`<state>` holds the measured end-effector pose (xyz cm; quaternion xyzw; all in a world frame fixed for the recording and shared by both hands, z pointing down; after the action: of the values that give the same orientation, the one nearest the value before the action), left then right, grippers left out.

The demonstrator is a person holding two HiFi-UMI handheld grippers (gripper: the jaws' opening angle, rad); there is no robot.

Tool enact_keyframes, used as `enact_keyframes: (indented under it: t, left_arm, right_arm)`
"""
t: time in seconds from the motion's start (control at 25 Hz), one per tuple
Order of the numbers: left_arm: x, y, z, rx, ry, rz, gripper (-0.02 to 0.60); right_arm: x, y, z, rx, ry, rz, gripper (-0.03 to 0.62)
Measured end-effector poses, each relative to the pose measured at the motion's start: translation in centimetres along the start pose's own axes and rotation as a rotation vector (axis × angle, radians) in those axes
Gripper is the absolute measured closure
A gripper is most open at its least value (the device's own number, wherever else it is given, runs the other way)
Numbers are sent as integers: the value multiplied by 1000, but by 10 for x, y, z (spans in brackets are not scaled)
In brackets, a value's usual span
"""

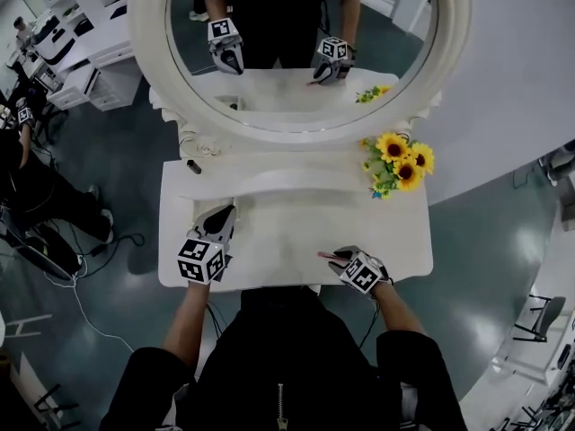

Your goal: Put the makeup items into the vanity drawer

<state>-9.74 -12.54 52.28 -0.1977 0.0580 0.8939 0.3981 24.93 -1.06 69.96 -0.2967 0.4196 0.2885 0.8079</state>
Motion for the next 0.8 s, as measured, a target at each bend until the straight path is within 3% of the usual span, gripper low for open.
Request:
enact_keyframes:
  t: [0.16, 0.48, 0.8]
  left_arm:
    - [2, 2, 2, 0, 4, -5, 560]
    - [2, 4, 4, 3, -4, -4, 560]
    - [1, 9, 4, 7, -11, -8, 560]
  right_arm:
    - [-3, -2, 0, 23, 8, 37, 539]
    - [-5, -2, 0, -18, 26, 56, 542]
    - [15, -16, -36, -103, -177, 103, 543]
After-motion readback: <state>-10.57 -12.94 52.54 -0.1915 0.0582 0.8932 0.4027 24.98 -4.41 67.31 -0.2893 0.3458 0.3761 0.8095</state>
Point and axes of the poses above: the fingertips, and each gripper's own axes: x backward along the fingers, y to its left, z out of its underside, the point moved 9 cm from there along x, backward along the fingers, and after that the axes turned 13 degrees about -x, right-handed, at the moved point
